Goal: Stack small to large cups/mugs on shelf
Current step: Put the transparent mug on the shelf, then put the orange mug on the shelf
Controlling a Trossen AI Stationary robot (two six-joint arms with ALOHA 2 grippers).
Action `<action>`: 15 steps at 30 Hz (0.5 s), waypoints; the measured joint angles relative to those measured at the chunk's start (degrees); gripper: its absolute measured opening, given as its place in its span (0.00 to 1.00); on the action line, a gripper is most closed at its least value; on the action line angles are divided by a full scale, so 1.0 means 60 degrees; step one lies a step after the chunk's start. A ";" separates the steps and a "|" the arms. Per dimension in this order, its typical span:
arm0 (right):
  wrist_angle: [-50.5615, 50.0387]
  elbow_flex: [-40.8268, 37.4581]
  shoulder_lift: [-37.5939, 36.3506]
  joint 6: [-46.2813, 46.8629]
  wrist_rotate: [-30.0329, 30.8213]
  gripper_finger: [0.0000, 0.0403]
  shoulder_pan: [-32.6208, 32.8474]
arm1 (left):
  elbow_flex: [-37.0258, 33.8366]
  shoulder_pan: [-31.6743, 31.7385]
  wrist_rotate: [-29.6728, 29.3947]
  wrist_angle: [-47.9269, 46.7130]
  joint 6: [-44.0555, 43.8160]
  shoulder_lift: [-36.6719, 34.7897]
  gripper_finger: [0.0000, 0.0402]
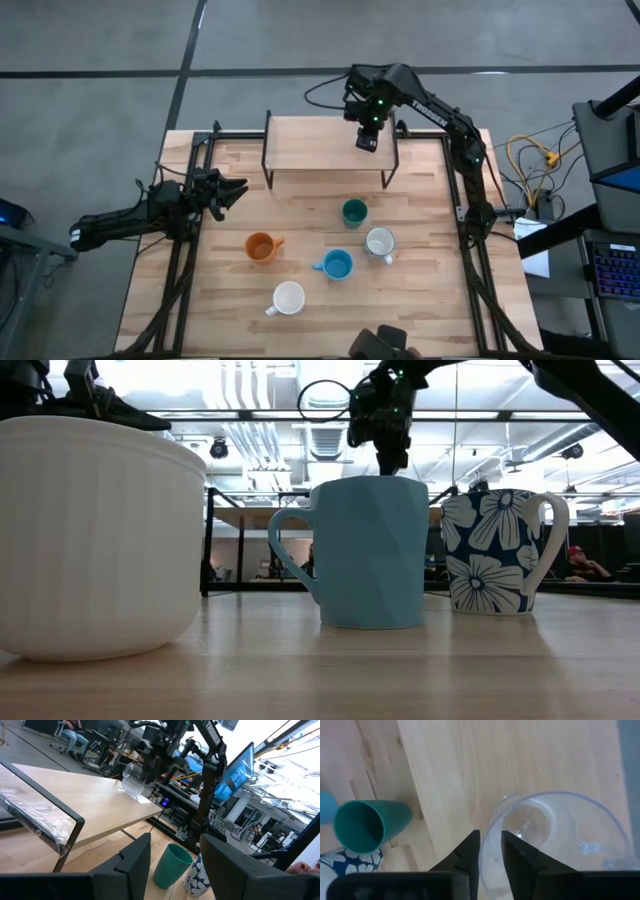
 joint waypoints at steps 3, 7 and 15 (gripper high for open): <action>0.0050 0.0006 -0.0232 -0.0021 0.0049 0.19 0.0000 | 0.0000 0.0000 -0.0004 0.0000 0.0033 0.0000 0.39; 0.0097 0.0130 -0.0494 -0.0087 0.0070 0.20 0.0000 | 0.0000 -0.0003 -0.0005 0.0000 0.0040 0.0000 0.39; 0.0294 0.0778 -0.1059 -0.0117 0.0051 0.18 0.0066 | 0.0000 0.0000 -0.0007 0.0000 0.0037 0.0000 0.39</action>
